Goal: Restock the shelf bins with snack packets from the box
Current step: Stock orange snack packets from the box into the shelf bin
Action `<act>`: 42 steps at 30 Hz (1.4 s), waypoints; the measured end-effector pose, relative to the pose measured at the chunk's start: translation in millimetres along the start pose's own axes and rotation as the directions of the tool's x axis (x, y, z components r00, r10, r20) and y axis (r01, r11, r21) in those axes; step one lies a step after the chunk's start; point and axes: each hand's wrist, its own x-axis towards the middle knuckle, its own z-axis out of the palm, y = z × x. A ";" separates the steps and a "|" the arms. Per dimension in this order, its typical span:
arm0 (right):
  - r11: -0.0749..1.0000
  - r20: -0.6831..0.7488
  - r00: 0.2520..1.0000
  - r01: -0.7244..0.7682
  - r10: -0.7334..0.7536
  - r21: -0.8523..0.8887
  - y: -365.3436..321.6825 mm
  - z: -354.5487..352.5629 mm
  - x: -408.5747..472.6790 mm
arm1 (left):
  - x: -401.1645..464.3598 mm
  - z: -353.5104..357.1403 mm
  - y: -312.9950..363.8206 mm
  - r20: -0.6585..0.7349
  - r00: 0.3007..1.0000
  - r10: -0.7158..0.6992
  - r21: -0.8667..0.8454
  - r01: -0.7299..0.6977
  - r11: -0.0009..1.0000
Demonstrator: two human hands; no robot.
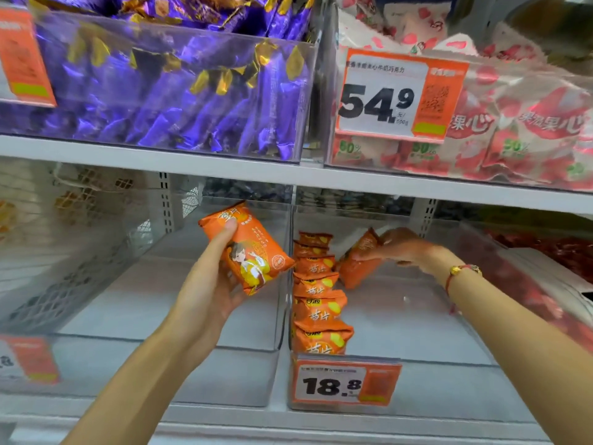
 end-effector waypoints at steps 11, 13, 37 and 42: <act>0.941 -0.347 0.935 0.187 -0.081 0.284 6.7 64.2 27.0 | -1.1 0.3 1.4 0.013 1.000 0.022 0.015 -0.022 1.000; 0.969 -0.324 0.946 0.056 0.026 0.242 11.7 70.6 27.6 | -1.8 0.4 1.5 0.012 1.000 0.024 0.012 -0.024 1.000; 0.956 -0.149 0.988 0.005 0.041 0.293 11.9 78.0 23.0 | 0.7 -1.5 0.1 0.038 0.999 0.008 0.030 -0.010 1.000; 0.964 0.044 0.993 -0.113 0.105 0.243 -0.1 53.2 -17.0 | -8.5 1.5 5.1 0.113 0.992 0.050 0.019 -0.053 0.998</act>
